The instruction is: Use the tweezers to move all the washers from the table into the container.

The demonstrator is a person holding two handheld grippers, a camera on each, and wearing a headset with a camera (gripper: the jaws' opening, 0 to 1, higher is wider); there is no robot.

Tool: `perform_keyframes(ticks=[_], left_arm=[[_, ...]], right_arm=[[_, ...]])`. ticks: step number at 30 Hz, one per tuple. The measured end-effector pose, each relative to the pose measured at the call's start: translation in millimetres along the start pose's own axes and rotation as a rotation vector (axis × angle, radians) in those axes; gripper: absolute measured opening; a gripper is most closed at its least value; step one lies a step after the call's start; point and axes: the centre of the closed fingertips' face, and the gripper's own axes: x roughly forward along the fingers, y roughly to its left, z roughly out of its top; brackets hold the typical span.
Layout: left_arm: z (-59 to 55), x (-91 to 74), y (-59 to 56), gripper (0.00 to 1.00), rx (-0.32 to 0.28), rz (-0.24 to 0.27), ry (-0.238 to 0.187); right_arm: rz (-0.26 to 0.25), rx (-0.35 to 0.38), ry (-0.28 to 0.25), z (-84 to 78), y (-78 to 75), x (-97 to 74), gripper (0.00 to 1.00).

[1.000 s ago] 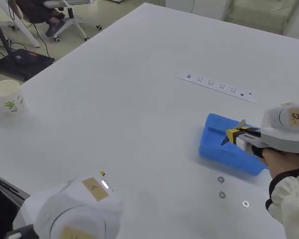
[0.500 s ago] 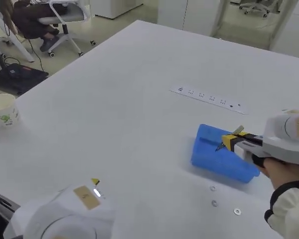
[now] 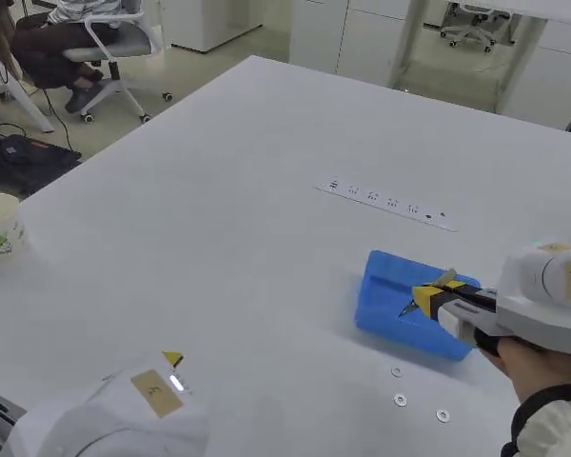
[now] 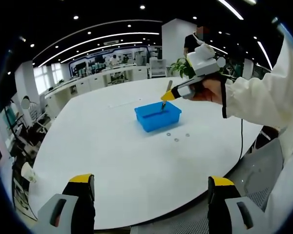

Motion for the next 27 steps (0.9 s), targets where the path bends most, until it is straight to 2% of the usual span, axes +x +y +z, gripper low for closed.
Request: perform_keyframes(ticks=[10,20,27], left_arm=[[-3.4,1.4,-0.2,0.99,-0.002,0.0,0.013],[-3.1,4.7,-1.9,0.99,-0.009,-0.008,0.016],[-5.7,6.4,-1.9,0.99,-0.009,-0.01,0.026]], right_arm=[[0.001,0.012,0.055,-29.5,-0.2,5.2,0.02],[-0.012,0.035,0.116,-60.2,-18.9,19.1,0.03],[-0.012,0.074,0.136,-70.5,-21.4,23.4,0.03]])
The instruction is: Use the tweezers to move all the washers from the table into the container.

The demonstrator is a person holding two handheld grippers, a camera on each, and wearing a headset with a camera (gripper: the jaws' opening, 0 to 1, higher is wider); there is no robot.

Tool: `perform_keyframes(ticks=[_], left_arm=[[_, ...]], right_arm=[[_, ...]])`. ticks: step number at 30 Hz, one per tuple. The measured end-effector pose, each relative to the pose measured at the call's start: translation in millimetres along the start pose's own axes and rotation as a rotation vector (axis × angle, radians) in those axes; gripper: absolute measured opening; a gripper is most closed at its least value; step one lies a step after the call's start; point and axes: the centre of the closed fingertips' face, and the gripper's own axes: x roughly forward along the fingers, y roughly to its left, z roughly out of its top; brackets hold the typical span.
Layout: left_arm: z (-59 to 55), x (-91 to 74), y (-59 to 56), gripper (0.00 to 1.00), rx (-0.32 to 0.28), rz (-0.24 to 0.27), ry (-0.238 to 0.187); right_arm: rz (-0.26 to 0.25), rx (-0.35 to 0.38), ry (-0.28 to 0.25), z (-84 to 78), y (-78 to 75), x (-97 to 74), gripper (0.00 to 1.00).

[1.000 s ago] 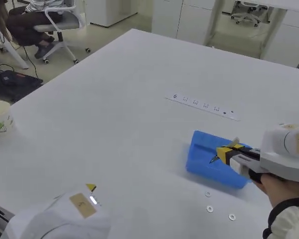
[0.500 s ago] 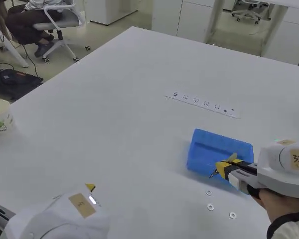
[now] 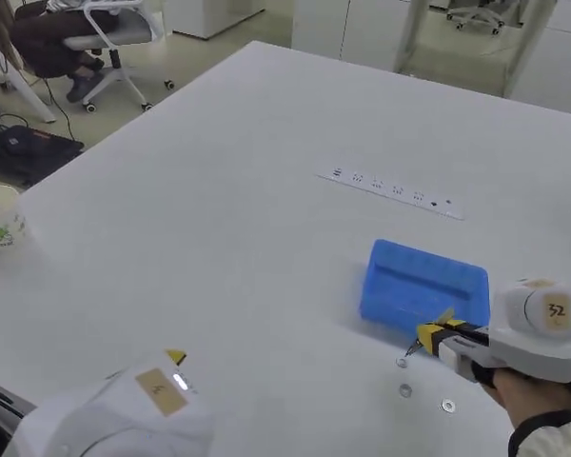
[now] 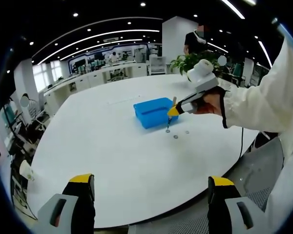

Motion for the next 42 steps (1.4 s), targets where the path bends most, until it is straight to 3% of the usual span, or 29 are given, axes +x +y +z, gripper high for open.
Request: perform_keyframes(ticks=[24,32,38,42], left_arm=[[-3.1,0.2,1.6,0.99,0.003,0.003,0.01],[-4.8,0.0,0.7,0.99,0.001,0.003,0.011],[-4.3,-0.3,0.0,0.99,0.0,0.003,0.007],[-4.3,-1.1,0.8,0.99,-0.001,0.004,0.004]], right_arm=[[0.006,0.014,0.006,-3.5,8.0,2.9,0.03],[0.009,-0.028,0.014,-4.9,13.9,2.9,0.02],[0.002,-0.121,0.032,-6.9,21.1,2.2,0.02],[0.002,-0.14,0.046,-6.5,22.6,2.1,0.01]])
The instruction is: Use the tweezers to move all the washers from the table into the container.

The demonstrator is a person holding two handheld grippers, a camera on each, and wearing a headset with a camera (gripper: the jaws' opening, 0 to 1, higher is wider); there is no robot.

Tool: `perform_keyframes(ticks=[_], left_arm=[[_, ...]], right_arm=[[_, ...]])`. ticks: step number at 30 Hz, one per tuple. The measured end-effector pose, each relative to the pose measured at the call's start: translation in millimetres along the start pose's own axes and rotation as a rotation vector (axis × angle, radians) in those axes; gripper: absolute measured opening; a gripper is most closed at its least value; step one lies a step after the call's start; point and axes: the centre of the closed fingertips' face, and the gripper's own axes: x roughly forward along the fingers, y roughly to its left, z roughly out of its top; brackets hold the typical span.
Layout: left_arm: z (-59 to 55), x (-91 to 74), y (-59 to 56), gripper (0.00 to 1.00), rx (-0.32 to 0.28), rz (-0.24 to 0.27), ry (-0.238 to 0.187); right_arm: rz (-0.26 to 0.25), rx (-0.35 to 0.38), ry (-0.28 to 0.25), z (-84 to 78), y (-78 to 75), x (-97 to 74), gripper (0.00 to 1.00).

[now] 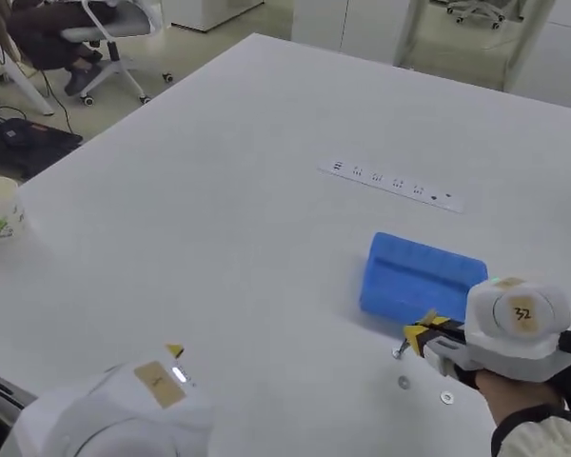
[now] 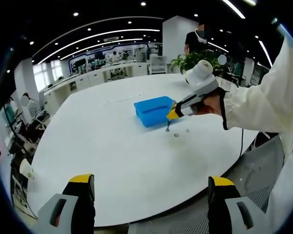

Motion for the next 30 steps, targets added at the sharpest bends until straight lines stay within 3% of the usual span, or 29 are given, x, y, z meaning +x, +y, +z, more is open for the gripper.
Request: perform_keyframes(ticks=[8,15,30], left_arm=[[8.3,-1.2,4.7,0.99,0.009,0.012,-0.019],[11.1,-2.2,3.9,0.99,0.016,0.01,-0.03],[14.2,-6.2,2.4,0.99,0.037,0.01,-0.042]], right_arm=[[0.013,0.007,0.023,1.9,1.1,-3.4,0.01],[0.026,0.046,-0.006,11.0,3.9,-14.9,0.01],[0.011,0.046,-0.072,35.1,-1.4,-36.1,0.01]])
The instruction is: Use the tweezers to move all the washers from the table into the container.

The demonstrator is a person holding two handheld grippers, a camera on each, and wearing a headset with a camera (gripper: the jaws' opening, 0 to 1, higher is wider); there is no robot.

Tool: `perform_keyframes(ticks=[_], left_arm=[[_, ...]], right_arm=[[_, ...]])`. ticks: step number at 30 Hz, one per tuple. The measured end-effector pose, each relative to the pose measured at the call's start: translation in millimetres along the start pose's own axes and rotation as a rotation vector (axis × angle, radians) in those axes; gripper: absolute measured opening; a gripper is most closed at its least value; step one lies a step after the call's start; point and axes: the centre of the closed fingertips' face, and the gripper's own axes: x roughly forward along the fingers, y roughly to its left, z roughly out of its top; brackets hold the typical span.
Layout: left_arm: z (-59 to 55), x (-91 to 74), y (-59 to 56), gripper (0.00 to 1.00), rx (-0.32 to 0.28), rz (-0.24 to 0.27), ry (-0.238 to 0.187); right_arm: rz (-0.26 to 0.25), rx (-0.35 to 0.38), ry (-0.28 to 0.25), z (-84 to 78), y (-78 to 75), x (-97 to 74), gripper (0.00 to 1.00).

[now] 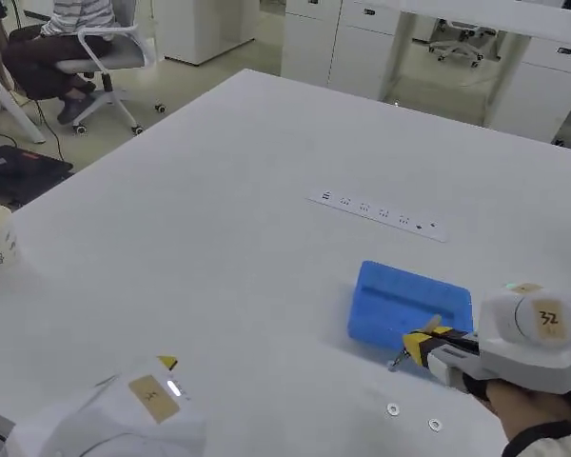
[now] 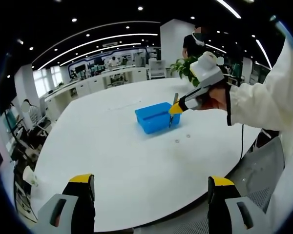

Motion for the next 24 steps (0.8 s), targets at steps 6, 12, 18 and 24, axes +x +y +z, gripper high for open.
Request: perform_keyframes(ticks=[6,12,18,24], left_arm=[[1.4,-1.0,0.1,0.99,0.018,-0.002,-0.002],[2.9,-1.6,-0.5,0.99,0.021,-0.002,-0.005],[0.8,-0.7,-1.3,0.99,0.021,-0.006,0.003],[0.3,0.8,-2.5,0.99,0.024,-0.012,0.01]], right_arm=[[-0.011,-0.004,-0.015,7.5,-5.2,-2.8,0.01],[-0.035,0.012,-0.043,18.2,-15.7,-6.1,0.01],[-0.052,-0.022,-0.066,28.3,-21.6,-5.1,0.01],[-0.063,-0.024,-0.082,36.3,-26.8,0.0,0.01]])
